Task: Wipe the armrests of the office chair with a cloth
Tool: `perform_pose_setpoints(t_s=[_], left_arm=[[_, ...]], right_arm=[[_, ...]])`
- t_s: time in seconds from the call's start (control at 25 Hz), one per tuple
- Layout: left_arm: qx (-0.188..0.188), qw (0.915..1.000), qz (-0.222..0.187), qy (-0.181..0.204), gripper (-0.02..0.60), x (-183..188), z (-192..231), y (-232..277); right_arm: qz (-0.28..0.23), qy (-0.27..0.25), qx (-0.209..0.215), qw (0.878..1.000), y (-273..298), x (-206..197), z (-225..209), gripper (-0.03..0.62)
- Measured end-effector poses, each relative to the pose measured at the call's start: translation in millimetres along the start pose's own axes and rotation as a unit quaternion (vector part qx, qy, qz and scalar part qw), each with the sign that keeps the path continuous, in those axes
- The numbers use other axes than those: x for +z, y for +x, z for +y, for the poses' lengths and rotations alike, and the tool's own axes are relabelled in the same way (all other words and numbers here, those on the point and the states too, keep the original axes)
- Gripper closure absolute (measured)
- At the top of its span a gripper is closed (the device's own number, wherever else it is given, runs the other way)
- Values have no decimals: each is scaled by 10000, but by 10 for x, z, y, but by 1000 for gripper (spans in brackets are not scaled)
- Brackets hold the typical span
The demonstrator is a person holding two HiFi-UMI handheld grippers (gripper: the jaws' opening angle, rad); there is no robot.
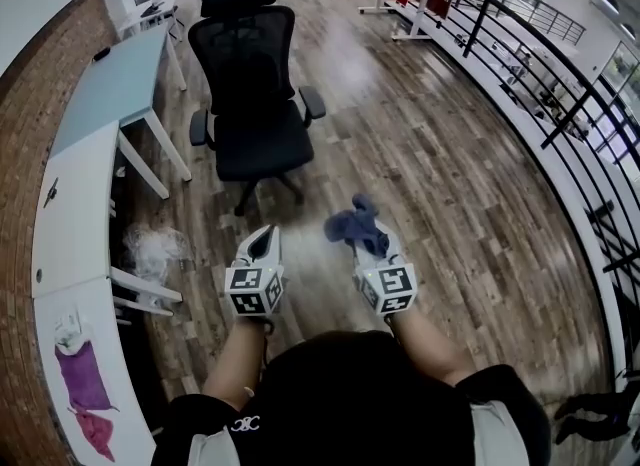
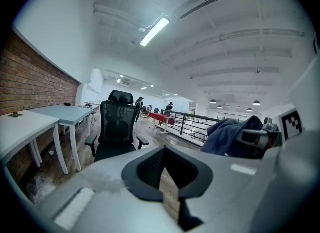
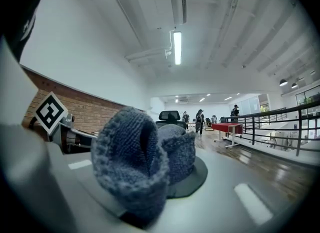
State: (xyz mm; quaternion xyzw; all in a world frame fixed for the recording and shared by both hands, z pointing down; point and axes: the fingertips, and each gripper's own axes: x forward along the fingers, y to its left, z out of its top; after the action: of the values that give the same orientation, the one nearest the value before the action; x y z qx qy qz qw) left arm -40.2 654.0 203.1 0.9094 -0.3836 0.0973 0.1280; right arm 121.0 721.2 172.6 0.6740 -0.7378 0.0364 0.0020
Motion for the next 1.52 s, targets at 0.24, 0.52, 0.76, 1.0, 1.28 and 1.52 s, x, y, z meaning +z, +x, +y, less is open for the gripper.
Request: perform_pose_setpoints(t_s=[0.24,0.52,0.76,1.0,1.28,1.52], left_arm=[[-140,9999,12,-40,575,-78,271,-96],[-109,9998,112,-126,575,-182,465,-70],[-6,9998,158,-137,575,-172,653,184],[249,9994,182,-122,575,19,897,693],[415,9991,71,-60,575,472,901,1562],[467,9989,92,-35,575,640,790,2240]], right_arm=[[52,-109,-185,9998,25,-96,256,545],[193,-208,-212,9994,163,-177,334,545],[177,-134,-108,9997,534,-246,208,545],[202,-15,43,9998,1133,-207,-176,545],[252,-119,392,9988,1846,-54,-773,545],[367,-275,817,9956,2298,-70,-1211,545]])
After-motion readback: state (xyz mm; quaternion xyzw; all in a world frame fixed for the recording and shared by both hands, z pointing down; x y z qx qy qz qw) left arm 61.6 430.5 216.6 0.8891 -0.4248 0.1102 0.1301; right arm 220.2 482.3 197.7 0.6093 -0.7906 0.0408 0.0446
